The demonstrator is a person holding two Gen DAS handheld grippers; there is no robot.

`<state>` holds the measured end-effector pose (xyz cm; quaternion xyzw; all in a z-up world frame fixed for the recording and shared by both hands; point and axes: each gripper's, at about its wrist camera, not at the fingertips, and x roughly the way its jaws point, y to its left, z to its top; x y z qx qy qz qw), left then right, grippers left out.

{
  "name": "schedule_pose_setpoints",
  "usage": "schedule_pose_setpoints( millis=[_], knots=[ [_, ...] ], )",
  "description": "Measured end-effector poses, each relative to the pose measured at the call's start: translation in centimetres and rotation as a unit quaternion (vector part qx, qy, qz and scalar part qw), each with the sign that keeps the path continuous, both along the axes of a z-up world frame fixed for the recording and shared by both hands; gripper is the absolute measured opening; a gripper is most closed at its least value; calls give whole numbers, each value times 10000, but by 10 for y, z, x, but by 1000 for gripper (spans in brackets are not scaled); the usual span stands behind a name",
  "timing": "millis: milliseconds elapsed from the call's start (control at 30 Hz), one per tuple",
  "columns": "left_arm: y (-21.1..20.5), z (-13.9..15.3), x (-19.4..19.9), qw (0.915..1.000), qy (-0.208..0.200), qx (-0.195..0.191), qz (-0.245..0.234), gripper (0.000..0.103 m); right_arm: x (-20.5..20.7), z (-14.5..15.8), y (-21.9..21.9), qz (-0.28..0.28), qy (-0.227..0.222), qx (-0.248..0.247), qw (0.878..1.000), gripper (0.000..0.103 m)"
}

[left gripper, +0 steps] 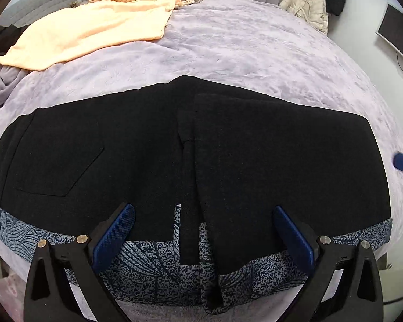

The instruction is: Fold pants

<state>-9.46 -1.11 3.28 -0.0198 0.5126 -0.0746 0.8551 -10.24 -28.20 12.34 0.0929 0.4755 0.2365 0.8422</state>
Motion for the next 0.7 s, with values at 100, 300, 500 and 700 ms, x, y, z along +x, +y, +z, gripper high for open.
schedule_pose_setpoints(
  millis=[100, 300, 500, 700],
  knots=[
    [0, -1, 0, 10000, -22, -15, -39, 103, 36, -27, -1, -208, 536, -257, 9980, 102],
    [3, -4, -2, 9999, -72, -50, -59, 103, 58, -37, 22, -401, 473, -597, 9963, 103],
    [1, -6, 0, 9999, -86, -47, -45, 103, -34, -41, 40, -117, -303, -2175, 9755, 102],
    [10, 32, -6, 9959, -773, 432, 186, 103, -51, -19, 39, -221, -546, -2518, 9660, 103]
  ],
)
